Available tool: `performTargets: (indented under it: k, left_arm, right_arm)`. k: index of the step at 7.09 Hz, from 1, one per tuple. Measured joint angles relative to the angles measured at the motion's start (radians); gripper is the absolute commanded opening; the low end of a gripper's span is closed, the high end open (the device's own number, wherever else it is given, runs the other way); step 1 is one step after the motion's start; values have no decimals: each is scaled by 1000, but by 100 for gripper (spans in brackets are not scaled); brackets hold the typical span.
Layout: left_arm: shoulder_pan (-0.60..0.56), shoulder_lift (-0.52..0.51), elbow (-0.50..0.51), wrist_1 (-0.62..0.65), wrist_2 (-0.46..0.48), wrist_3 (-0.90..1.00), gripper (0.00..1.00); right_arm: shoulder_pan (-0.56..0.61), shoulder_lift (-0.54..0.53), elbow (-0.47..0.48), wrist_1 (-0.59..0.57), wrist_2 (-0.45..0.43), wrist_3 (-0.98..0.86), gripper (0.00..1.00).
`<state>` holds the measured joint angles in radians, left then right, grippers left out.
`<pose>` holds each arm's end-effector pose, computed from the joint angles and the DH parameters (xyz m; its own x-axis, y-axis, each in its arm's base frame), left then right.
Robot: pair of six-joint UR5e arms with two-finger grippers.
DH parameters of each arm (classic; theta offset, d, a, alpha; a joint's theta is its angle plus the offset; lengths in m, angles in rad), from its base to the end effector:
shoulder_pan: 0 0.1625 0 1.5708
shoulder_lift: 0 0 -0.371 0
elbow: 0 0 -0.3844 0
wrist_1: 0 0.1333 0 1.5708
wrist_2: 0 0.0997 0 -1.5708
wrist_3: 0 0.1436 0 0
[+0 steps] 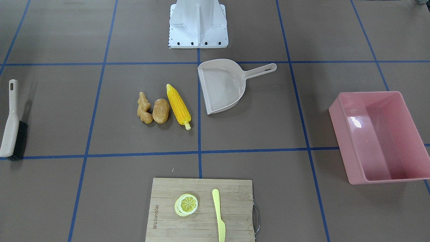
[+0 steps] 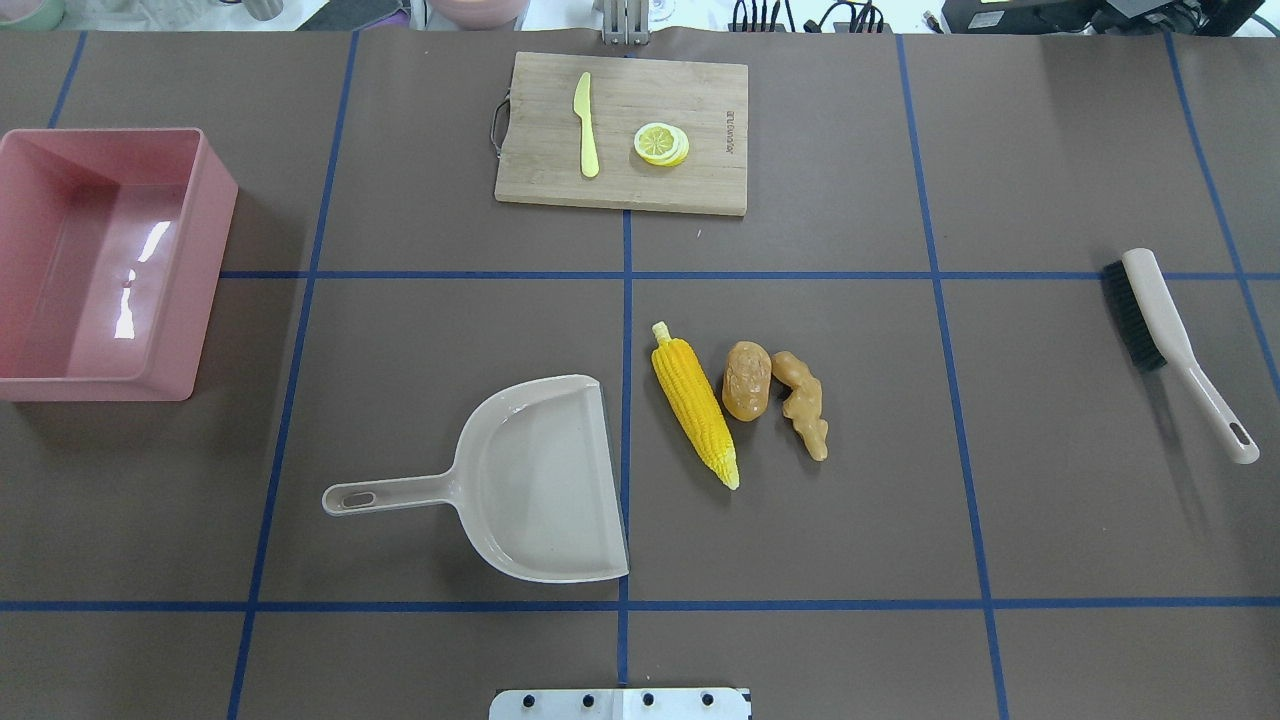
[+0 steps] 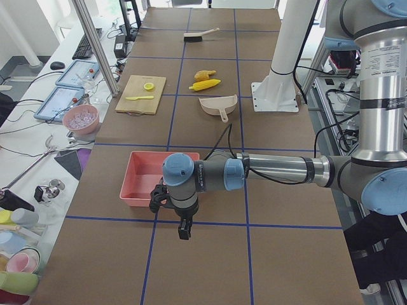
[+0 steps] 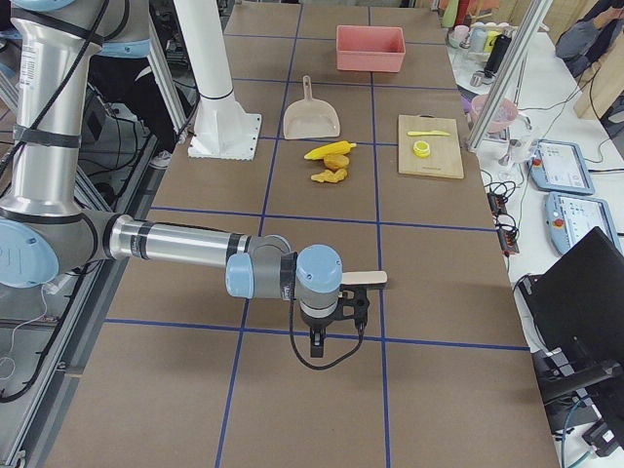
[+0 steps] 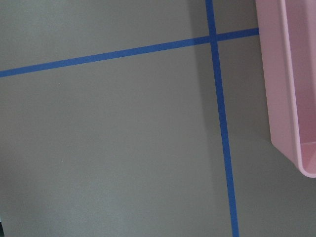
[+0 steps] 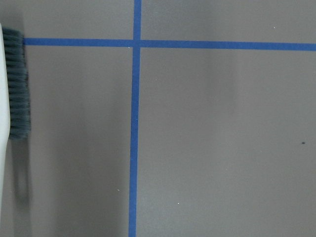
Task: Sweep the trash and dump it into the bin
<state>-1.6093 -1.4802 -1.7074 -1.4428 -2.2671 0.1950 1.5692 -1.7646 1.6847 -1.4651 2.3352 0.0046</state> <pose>-0.0581 -0.4389 0.6323 0.7576 0.1125 -0.6430 -0.1105 0.9929 0.0435 0.0333 -0.4141 0.6583 0.7218 -0.0144 0.6920 -0.0017 0.9997 0.0226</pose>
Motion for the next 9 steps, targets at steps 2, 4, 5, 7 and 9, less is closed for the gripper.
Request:
performTargets:
  k: [2,4,5,7,9]
  left_arm:
    - [0,0,-9,0,0,-3,98]
    - [0,0,-11,1,0,-5,99]
    - [0,0,-14,1,-1,-5,99]
    - [1,0,-19,1,-2,-4,99]
    - [1,-1,-18,-1,-2,-2,98]
  right_arm:
    - [0,-2,3,-1,-1,-1,100]
    - [3,-11,14,0,-2,-1,100]
    - [6,-17,15,0,0,-1,100]
    - [10,-32,16,1,5,-1,100]
    - [15,-35,27,2,9,0,100]
